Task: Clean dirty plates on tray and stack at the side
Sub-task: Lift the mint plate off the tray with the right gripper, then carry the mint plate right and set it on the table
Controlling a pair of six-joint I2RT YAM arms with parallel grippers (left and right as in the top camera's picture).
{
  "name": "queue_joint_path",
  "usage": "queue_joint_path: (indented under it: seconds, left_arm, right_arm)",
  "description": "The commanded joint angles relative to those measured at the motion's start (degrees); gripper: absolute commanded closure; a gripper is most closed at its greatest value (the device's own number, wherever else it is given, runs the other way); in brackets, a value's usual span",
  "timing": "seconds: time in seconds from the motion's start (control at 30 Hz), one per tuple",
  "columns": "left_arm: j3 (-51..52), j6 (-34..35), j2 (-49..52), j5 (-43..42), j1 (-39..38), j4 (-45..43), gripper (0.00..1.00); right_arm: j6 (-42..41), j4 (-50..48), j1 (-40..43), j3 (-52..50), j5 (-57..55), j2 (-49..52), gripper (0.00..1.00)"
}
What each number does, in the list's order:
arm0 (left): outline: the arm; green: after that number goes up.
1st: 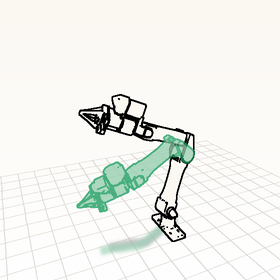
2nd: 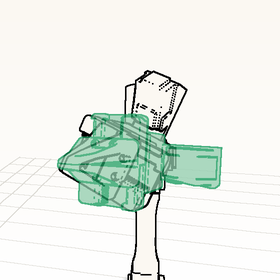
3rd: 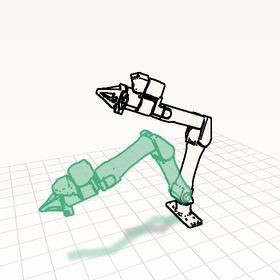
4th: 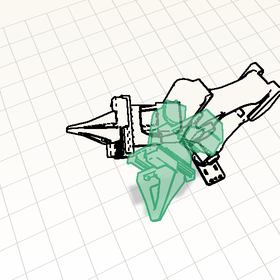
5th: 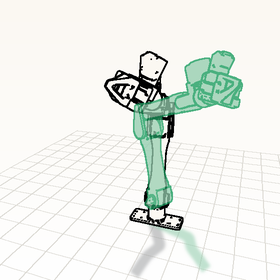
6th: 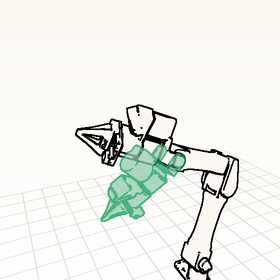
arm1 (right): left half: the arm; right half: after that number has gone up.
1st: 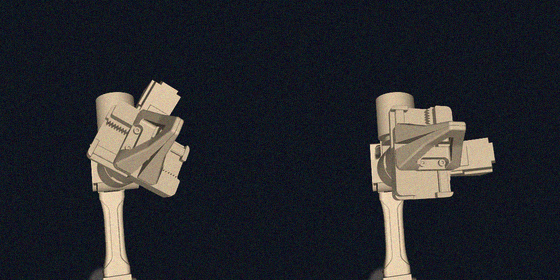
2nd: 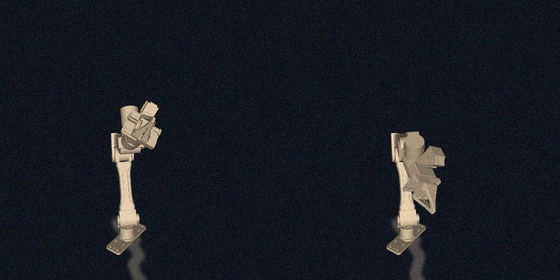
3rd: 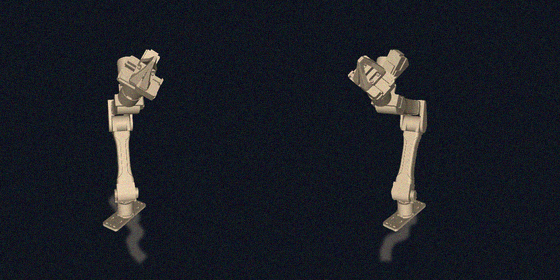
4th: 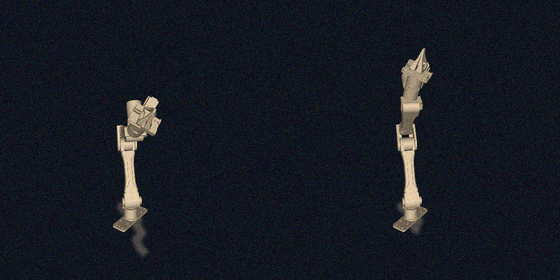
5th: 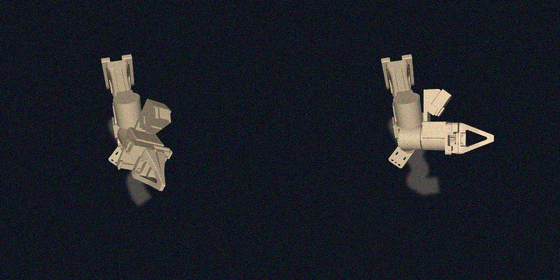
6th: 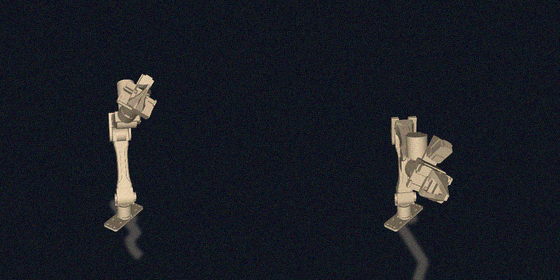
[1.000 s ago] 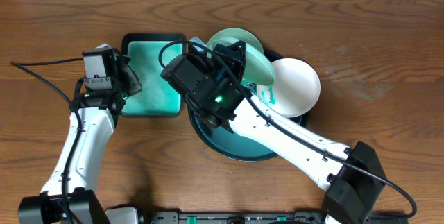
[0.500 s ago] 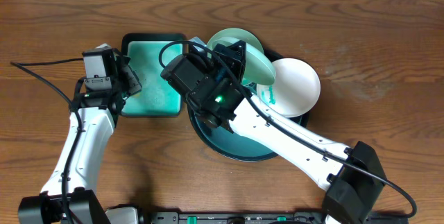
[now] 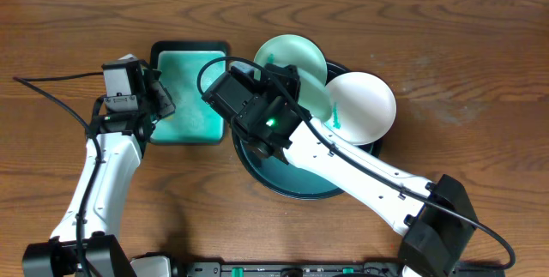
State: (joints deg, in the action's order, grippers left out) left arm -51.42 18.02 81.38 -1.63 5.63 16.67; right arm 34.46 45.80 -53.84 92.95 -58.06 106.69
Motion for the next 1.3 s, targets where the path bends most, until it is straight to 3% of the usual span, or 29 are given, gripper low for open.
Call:
queue_joint_path:
  seconds: [0.0, 0.1, 0.2, 0.4, 0.63, 0.77, 0.87, 1.0, 1.27]
  left_arm:
    - [-0.1, 0.3, 0.2, -1.0, 0.2, 0.6, 0.93]
    - [-0.1, 0.3, 0.2, -1.0, 0.2, 0.7, 0.93]
    - [-0.1, 0.3, 0.2, -1.0, 0.2, 0.7, 0.93]
    - [-0.1, 0.3, 0.2, -1.0, 0.2, 0.7, 0.93]
    - [-0.1, 0.3, 0.2, -1.0, 0.2, 0.7, 0.93]
    - [-0.1, 0.3, 0.2, -1.0, 0.2, 0.7, 0.93]
    - [-0.1, 0.3, 0.2, -1.0, 0.2, 0.7, 0.93]
    - [-0.1, 0.3, 0.2, -1.0, 0.2, 0.7, 0.93]
    - [-0.1, 0.3, 0.2, -1.0, 0.2, 0.7, 0.93]
  right_arm:
    - [-0.7, -2.0, 0.5, 1.0, -0.4, 0.5, 0.99]
    - [6.8, -9.6, 1.6, 1.0, -10.6, 0.5, 0.99]
    - [10.8, -14.2, 2.9, 1.0, -10.2, 0.4, 0.99]
    - [1.1, -2.5, 3.6, 1.0, 12.2, 0.5, 0.99]
    - [0.1, -8.2, 8.6, 1.3, 13.5, -0.2, 0.99]
    - [-6.8, -6.4, 16.9, 5.4, 28.7, -1.1, 0.99]
    - [-11.9, 0.1, 26.2, 11.4, 50.3, -1.1, 0.99]
    - [-21.7, 1.8, 39.3, 13.3, 69.1, -1.0, 0.99]
    - [-31.7, 2.0, 65.5, 11.9, 91.1, 1.4, 0.99]
